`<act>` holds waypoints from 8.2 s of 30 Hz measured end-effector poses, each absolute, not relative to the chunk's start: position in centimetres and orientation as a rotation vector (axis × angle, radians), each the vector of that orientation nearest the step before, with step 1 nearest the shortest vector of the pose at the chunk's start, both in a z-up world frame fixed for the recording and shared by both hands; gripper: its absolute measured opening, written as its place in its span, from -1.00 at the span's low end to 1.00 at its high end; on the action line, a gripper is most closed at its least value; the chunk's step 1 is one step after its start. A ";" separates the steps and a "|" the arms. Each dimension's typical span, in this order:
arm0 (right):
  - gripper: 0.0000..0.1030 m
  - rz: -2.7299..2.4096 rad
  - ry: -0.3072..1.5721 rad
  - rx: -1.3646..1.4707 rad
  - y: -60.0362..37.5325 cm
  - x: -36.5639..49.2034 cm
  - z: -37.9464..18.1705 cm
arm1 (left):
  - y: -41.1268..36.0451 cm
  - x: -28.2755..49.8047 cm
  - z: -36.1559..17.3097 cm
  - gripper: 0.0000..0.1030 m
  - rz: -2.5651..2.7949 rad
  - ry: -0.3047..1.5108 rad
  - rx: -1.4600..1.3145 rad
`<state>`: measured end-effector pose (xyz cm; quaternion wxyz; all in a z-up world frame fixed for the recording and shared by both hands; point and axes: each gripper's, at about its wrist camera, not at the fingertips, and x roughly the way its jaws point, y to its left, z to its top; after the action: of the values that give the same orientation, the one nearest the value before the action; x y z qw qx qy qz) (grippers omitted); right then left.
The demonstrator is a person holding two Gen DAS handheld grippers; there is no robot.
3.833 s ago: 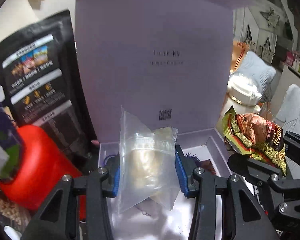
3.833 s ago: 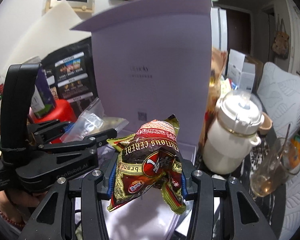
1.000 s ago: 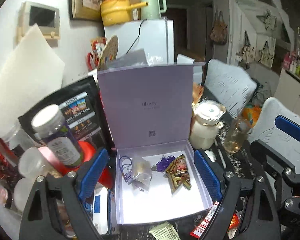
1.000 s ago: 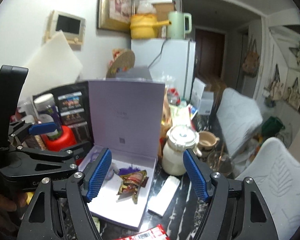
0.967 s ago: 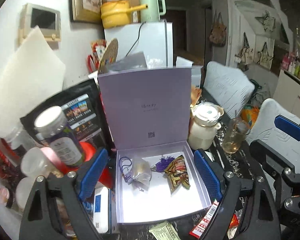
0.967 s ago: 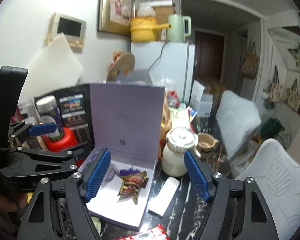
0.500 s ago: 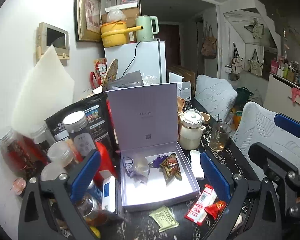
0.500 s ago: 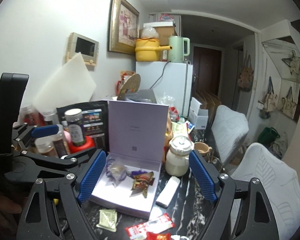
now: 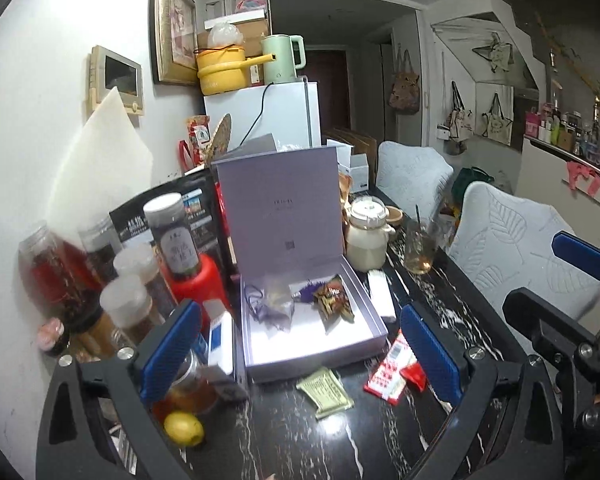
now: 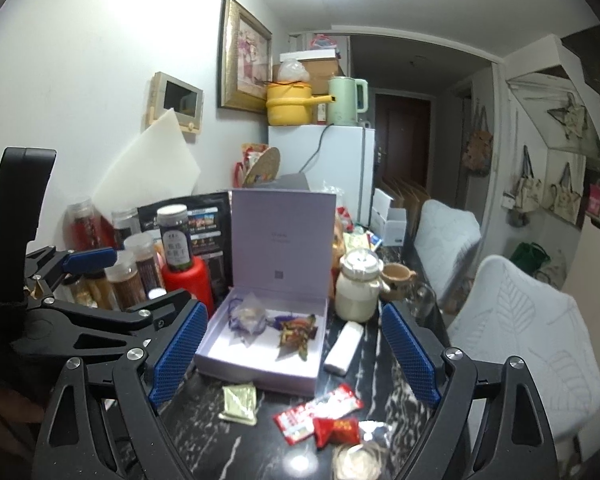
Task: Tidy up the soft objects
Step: 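Withdraw both grippers up out of the gift box, then move both grippers down toward the packets lying on the table, then grasp the pale green printed packet with the left gripper, then grasp the red candy packet with the right gripper while the left gripper holds the green packet, then lift the green packet with the left gripper while the right gripper lifts the red candy packet, then carry the green packet with the left gripper while the right gripper carries the red packet toward the box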
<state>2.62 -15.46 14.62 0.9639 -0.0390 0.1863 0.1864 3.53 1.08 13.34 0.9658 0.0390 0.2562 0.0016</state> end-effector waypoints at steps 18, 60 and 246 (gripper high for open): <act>0.75 0.312 0.471 -0.054 -18.0 -3.4 9.0 | -1.1 -2.5 7.6 0.96 -0.086 0.590 0.115; 0.75 0.258 0.801 0.060 -24.3 -0.5 -5.3 | -2.5 0.4 -6.3 0.96 -0.140 0.868 0.009; 0.02 0.584 0.430 0.029 -13.4 12.6 10.3 | 5.5 12.6 10.7 -0.34 -0.123 0.362 -0.079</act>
<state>12.65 -13.37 10.28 0.9349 0.0143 0.2103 0.2855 12.65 5.50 10.65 0.9810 -0.0391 0.1797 -0.0611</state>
